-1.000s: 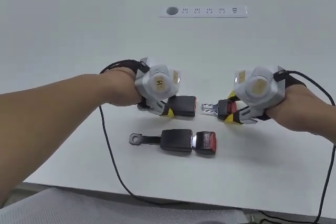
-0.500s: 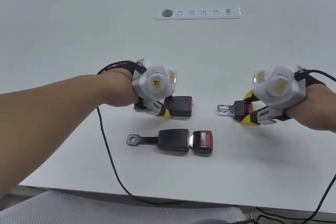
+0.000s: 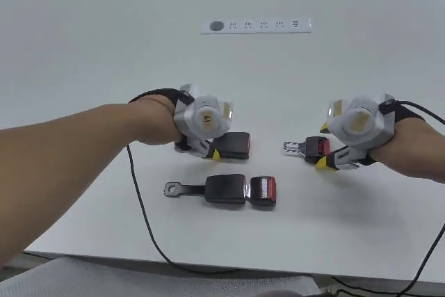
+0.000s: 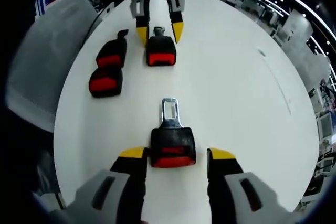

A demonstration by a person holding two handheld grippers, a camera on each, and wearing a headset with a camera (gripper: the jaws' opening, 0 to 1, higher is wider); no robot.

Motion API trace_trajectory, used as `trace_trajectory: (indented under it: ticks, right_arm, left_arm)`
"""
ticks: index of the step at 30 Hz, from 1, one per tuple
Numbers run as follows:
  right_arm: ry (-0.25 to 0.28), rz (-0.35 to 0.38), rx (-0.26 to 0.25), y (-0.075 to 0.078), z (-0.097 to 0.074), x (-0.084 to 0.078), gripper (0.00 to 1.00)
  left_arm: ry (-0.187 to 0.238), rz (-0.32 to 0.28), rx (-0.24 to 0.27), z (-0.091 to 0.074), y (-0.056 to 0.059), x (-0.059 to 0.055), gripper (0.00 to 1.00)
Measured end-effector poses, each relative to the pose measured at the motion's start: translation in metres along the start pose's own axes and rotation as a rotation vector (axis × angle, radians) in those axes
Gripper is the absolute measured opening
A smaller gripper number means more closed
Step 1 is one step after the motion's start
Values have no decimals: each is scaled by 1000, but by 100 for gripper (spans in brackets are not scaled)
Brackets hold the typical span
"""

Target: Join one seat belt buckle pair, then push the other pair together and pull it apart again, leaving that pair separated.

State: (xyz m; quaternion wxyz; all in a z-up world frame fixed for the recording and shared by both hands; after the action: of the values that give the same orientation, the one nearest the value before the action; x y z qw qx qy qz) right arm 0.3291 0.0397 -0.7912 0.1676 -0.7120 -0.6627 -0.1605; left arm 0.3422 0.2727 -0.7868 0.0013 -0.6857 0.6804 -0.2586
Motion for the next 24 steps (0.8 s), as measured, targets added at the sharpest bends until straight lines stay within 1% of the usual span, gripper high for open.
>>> trace_trajectory:
  ticks: [2,3,4,5,7,9,11,13,15,18,19,20,21,22,23,24]
  right_arm:
    - [12,9,-5,-2,-3,1,47]
    - [19,10,-11,-5,-6,2,47]
    - [29,14,-17,-6,-8,3,47]
    - [49,24,-22,-9,-11,5,47]
    - [65,31,-31,-14,-14,7,48]
    - [87,43,-38,-19,-17,9,49]
    - [114,59,-45,-24,-20,11,51]
    - [135,78,-48,-29,-22,12,53]
    - [156,91,-62,-34,-26,14,55]
    - [199,128,-76,-40,-31,16,59]
    - [204,130,-78,-42,-32,17,61]
    - [213,135,-82,-46,-34,17,62]
    - [221,140,-86,-48,-36,17,62]
    - [235,144,-90,-52,-38,18,63]
    - [242,148,-86,-55,-39,18,63]
    - [246,153,-86,-59,-40,17,63]
  left_arm:
    - [12,-16,35,-6,-4,0,40]
    - [25,-38,54,-12,-5,-1,40]
    - [32,-50,59,-16,-4,-1,41]
    - [45,-62,63,-23,-3,-2,42]
    - [65,-92,79,-36,0,-4,43]
    - [70,-109,83,-45,4,-8,45]
    - [71,-125,94,-54,11,-13,46]
    - [78,-132,104,-58,15,-21,47]
    - [95,-168,119,-70,26,-23,48]
    - [97,-194,132,-81,38,-31,50]
    - [97,-209,138,-83,41,-33,51]
    - [97,-238,145,-87,42,-39,52]
    - [99,-258,152,-90,44,-41,54]
    - [112,-286,164,-95,47,-42,55]
    - [117,-296,165,-99,50,-44,56]
    - [118,-319,173,-104,54,-47,57]
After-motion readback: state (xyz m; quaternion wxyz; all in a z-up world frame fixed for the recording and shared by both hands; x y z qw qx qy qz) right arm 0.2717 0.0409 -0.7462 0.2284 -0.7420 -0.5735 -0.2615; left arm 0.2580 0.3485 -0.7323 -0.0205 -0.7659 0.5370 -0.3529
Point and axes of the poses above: the centre of the closed fingertips' face, and the gripper's own axes: z roughly forward along the fingers, y roughly to its right, x roughly out of its top, the point moved 7 cm from there along -z, roughly backward along the fingers, and after that the axes turned 11 degrees about x, right-handed, at the moved point
